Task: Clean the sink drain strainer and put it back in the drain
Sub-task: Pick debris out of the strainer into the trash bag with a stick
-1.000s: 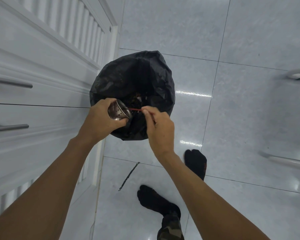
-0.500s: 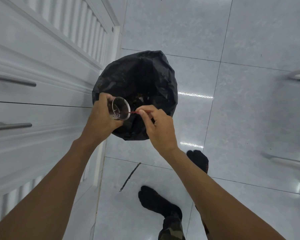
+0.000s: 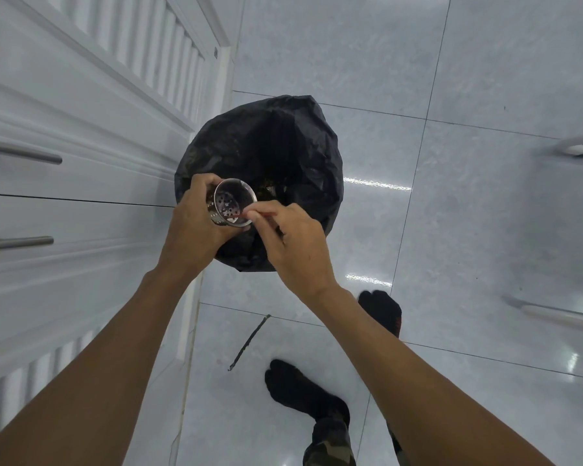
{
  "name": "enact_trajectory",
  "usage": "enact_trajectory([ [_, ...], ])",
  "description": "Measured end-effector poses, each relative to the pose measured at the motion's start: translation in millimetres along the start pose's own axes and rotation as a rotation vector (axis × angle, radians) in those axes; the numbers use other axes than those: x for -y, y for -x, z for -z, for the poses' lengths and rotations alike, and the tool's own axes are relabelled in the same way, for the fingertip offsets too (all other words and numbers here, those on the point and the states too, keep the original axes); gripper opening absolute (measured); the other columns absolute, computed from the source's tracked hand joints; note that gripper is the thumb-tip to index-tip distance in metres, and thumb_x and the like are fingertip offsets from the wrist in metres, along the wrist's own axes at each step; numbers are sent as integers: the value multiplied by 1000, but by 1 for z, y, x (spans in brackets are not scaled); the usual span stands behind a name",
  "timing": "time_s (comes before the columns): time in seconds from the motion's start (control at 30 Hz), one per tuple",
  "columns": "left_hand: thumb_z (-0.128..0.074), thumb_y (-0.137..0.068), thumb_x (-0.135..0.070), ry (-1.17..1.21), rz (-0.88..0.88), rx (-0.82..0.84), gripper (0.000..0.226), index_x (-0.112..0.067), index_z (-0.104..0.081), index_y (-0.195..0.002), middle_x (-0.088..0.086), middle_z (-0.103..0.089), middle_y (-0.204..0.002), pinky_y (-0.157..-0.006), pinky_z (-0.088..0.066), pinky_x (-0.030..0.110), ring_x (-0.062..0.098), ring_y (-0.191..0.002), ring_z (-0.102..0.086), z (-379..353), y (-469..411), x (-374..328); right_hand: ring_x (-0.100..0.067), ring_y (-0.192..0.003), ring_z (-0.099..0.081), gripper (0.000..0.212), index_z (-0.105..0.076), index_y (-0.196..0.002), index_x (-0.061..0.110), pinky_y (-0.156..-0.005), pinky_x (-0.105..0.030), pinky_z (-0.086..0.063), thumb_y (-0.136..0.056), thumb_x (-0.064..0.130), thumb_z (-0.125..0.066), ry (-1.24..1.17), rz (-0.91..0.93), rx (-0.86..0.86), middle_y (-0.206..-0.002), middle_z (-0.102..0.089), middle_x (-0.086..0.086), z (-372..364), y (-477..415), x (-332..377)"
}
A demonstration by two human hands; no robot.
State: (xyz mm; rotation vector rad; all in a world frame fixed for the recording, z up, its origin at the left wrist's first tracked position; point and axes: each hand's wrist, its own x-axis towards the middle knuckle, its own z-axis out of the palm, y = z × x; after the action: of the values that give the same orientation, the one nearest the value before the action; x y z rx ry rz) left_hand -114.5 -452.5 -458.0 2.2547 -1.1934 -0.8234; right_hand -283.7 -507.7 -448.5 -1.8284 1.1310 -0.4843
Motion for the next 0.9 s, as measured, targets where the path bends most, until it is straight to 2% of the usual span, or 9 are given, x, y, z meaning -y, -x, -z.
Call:
enact_trajectory([
  [0.17, -88, -67, -49, 12, 12, -36, 81, -25, -44, -131, -16, -55, -118, -77, -43, 4, 9, -107, -58, 2, 1, 0, -6, -92, -59, 27, -71, -119, 28, -78, -10, -47, -104, 37, -51, 122, -128, -106, -104, -74, 9, 8, -7, -9],
  [0.23, -86, -67, -52, 19, 8, -44, 81, -25, -44, -131, -17, -54, -118, -76, -43, 2, 7, -106, -57, 2, 1, -1, -4, -90, -58, 26, -71, -119, 28, -77, -9, -47, -104, 37, -51, 92, -87, -85, -104, -73, 11, 9, -4, -7],
  [0.3, -85, -69, -53, 28, 7, -59, 81, -23, -44, -132, -16, -53, -119, -79, -43, 2, 7, -107, -57, 1, 1, -3, -5, -89, -59, 25, -72, -120, 26, -77, -14, -51, -103, 34, -54, 86, -24, -7, -105, -74, 8, 6, 3, -5],
  [0.4, -88, -70, -47, 32, -6, -72, 79, -23, -44, -132, -16, -53, -119, -80, -44, 1, 8, -108, -57, 0, 3, -4, -10, -94, -61, 27, -71, -122, 26, -82, -21, -55, -103, 34, -53, 162, -62, -28, -108, -74, 6, 8, 4, -7],
  [0.47, -87, -71, -45, 27, -11, -60, 77, -23, -45, -131, -16, -53, -118, -79, -41, -3, 8, -107, -56, 0, 4, -5, -10, -96, -61, 29, -71, -122, 26, -85, -20, -53, -104, 35, -50, 130, -95, -70, -110, -74, 5, 11, 3, -8],
  [0.57, -87, -72, -44, 21, 0, -56, 76, -20, -45, -132, -14, -52, -119, -78, -40, -5, 8, -108, -55, -1, 4, -6, -10, -91, -62, 27, -72, -120, 23, -81, -18, -53, -102, 34, -55, 101, -4, -33, -106, -74, 3, 7, 9, -4],
  [0.7, -88, -72, -42, 15, -5, -56, 76, -21, -45, -131, -11, -57, -120, -81, -43, 1, 9, -109, -56, -1, 6, -4, -18, -86, -66, 27, -73, -116, 20, -77, -28, -58, -97, 32, -57, 179, -1, -70, -100, -75, -2, 8, 11, -5],
  [0.8, -87, -73, -44, -5, 2, -43, 77, -21, -45, -133, -2, -61, -125, -85, -43, 6, 10, -111, -56, -2, 6, -4, -19, -86, -67, 33, -73, -116, 20, -78, -26, -57, -99, 36, -49, 187, 23, -89, -101, -75, -3, 11, 10, -3],
  [0.9, -87, -73, -44, -18, 20, -24, 78, -22, -44, -134, 0, -60, -127, -84, -40, 5, 10, -111, -53, -4, 5, -2, -19, -85, -67, 26, -73, -116, 18, -75, -28, -59, -96, 30, -61, 190, 75, -8, -101, -75, -4, 10, 15, -1],
])
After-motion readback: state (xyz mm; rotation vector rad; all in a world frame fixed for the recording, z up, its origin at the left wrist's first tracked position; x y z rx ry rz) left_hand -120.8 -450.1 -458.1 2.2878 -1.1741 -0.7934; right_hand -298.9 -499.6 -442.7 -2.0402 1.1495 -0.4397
